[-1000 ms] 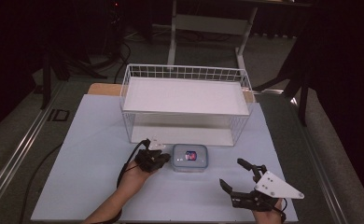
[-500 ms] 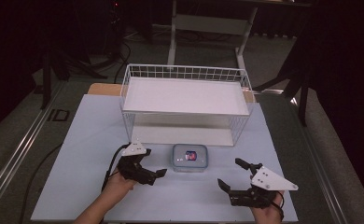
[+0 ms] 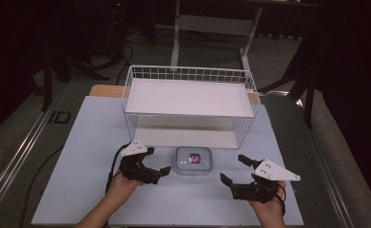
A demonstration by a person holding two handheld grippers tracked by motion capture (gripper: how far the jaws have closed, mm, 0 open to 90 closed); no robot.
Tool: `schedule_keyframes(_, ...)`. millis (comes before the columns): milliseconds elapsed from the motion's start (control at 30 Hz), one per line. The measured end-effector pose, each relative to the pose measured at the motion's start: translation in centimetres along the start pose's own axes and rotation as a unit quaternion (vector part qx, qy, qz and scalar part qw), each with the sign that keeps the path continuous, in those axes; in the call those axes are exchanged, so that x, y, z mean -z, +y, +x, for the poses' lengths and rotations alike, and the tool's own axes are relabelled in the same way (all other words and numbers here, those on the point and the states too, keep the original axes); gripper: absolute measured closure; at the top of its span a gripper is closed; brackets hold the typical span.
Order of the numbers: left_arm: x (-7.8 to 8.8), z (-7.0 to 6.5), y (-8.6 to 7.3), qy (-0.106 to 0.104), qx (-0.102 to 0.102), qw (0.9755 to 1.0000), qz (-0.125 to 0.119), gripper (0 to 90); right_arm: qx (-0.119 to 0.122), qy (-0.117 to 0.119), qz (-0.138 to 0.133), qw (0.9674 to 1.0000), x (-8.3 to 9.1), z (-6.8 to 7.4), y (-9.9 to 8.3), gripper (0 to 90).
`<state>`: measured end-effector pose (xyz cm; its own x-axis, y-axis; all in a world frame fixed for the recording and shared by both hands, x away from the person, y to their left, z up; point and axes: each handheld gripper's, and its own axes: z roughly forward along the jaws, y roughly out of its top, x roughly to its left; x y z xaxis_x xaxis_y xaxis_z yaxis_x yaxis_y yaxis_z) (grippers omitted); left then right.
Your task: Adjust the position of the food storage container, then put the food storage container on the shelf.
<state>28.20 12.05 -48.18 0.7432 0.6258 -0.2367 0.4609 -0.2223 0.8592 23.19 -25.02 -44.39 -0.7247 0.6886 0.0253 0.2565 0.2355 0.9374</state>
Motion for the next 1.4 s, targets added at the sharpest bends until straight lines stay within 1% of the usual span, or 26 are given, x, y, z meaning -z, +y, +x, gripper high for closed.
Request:
schedule_keyframes(33, -0.2, 0.0, 0.1, 0.001, 0.002, 1.0, 0.0, 1.8, -0.003, -0.006, 0.003, 1.0, -0.2, -0.2, 0.1, 11.1)
schedule_keyframes(133, -0.9, 0.1, 0.2, -0.004, 0.013, 0.9998, 0.012, 1.8, 0.008, -0.021, 0.024, 0.9995, -0.8, -0.9, 0.1, 11.1)
schedule_keyframes(233, -1.7, 0.1, 0.3, -0.011, 0.02, 0.9995, 0.02, 1.8, 0.005, -0.019, 0.037, 0.9991, -1.6, -1.5, 0.2, 11.5)
schedule_keyframes(267, -1.9, 0.1, 0.2, -0.012, 0.021, 0.9995, 0.021, 1.8, -0.001, -0.016, 0.037, 0.9992, -1.8, -1.7, 0.2, 13.7)
schedule_keyframes(367, -2.3, 0.1, 0.3, -0.011, 0.026, 0.9993, 0.024, 1.8, -0.019, -0.012, 0.043, 0.9988, -2.6, -2.5, 0.3, 13.7)
schedule_keyframes(433, -2.5, -0.1, 0.4, -0.006, 0.031, 0.9993, 0.02, 1.7, -0.021, -0.017, 0.051, 0.9983, -3.1, -2.8, 0.4, 13.7)
schedule_keyframes(500, -2.7, -0.2, 0.6, -0.004, 0.036, 0.9991, 0.023, 1.7, -0.038, -0.006, 0.055, 0.9978, -3.5, -3.1, 0.5, 13.9)
schedule_keyframes(533, -2.8, -0.2, 0.7, -0.004, 0.043, 0.9988, 0.025, 1.8, -0.046, -0.009, 0.055, 0.9973, -3.7, -3.2, 0.5, 14.1)
schedule_keyframes(600, -2.9, 0.0, 1.0, -0.016, 0.064, 0.9974, 0.028, 1.8, -0.065, 0.002, 0.064, 0.9958, -4.2, -3.4, 0.6, 14.4)
schedule_keyframes(633, -3.1, 0.0, 1.1, -0.018, 0.074, 0.9966, 0.032, 1.8, -0.07, -0.003, 0.068, 0.9952, -4.4, -3.5, 0.7, 14.5)
schedule_keyframes(700, -3.3, 0.3, 1.4, -0.012, 0.09, 0.9952, 0.037, 1.8, -0.09, 0.008, 0.076, 0.993, -4.9, -3.7, 0.8, 14.5)
schedule_keyframes(733, -3.3, 0.3, 1.4, -0.012, 0.09, 0.9952, 0.037, 1.8, -0.099, 0.007, 0.079, 0.9919, -5.1, -3.9, 0.7, 14.5)
schedule_keyframes(767, -3.6, 0.8, 1.5, -0.028, 0.12, 0.9915, 0.041, 1.8, -0.112, 0.012, 0.085, 0.99, -5.4, -4.0, 0.7, 14.5)
schedule_keyframes(833, -4.1, 1.3, 1.4, -0.031, 0.146, 0.9877, 0.046, 1.8, -0.138, 0.018, 0.102, 0.985, -6.0, -4.4, 0.5, 14.5)
schedule_keyframes(867, -4.1, 1.3, 1.4, -0.031, 0.146, 0.9877, 0.046, 1.8, -0.155, 0.029, 0.11, 0.9814, -6.3, -4.7, 0.3, 14.5)
schedule_keyframes(900, -4.7, 1.5, 1.3, -0.034, 0.163, 0.9844, 0.056, 1.8, -0.173, 0.032, 0.124, 0.9766, -6.7, -4.9, 0.2, 14.5)
schedule_keyframes(967, -5.3, 1.6, 1.1, -0.035, 0.168, 0.9827, 0.068, 1.8, -0.205, 0.044, 0.134, 0.9685, -7.3, -5.4, -0.4, 14.5)
schedule_keyframes(1067, -6.1, 1.7, 0.7, -0.032, 0.187, 0.979, 0.076, 3.8, -0.257, 0.06, 0.148, 0.953, -8.2, -6.1, -1.2, 17.2)
schedule_keyframes(1133, -6.4, 2.1, 0.5, -0.035, 0.211, 0.9742, 0.072, 6.2, -0.289, 0.069, 0.16, 0.9413, -8.9, -6.5, -1.6, 17.3)
schedule_keyframes(1200, -6.6, 2.8, 0.2, -0.047, 0.246, 0.9657, 0.067, 7.6, -0.315, 0.075, 0.174, 0.9298, -9.7, -6.8, -2.0, 17.3)
schedule_keyframes(1233, -6.5, 3.1, 0.0, -0.051, 0.262, 0.9615, 0.064, 10.2, -0.325, 0.077, 0.179, 0.9254, -10.0, -6.9, -2.2, 18.9)
schedule_keyframes(1267, -6.5, 3.5, -0.1, -0.056, 0.273, 0.9582, 0.064, 13.7, -0.336, 0.082, 0.185, 0.9199, -10.4, -7.1, -2.4, 20.0)
schedule_keyframes(1300, -6.6, 3.7, -0.1, -0.056, 0.28, 0.9559, 0.068, 15.4, -0.347, 0.08, 0.191, 0.9148, -10.7, -7.2, -2.6, 20.1)
schedule_keyframes(1333, -6.6, 3.9, -0.1, -0.056, 0.283, 0.9548, 0.071, 15.4, -0.354, 0.08, 0.195, 0.9111, -10.9, -7.4, -2.8, 20.3)
schedule_keyframes(1367, -6.6, 4.0, -0.2, -0.065, 0.286, 0.9532, 0.076, 15.5, -0.356, 0.083, 0.202, 0.9089, -11.1, -7.4, -2.9, 20.8)
schedule_keyframes(1400, -6.7, 4.1, -0.2, -0.068, 0.286, 0.9524, 0.082, 16.2, -0.356, 0.08, 0.208, 0.9074, -11.4, -7.4, -3.0, 21.0)
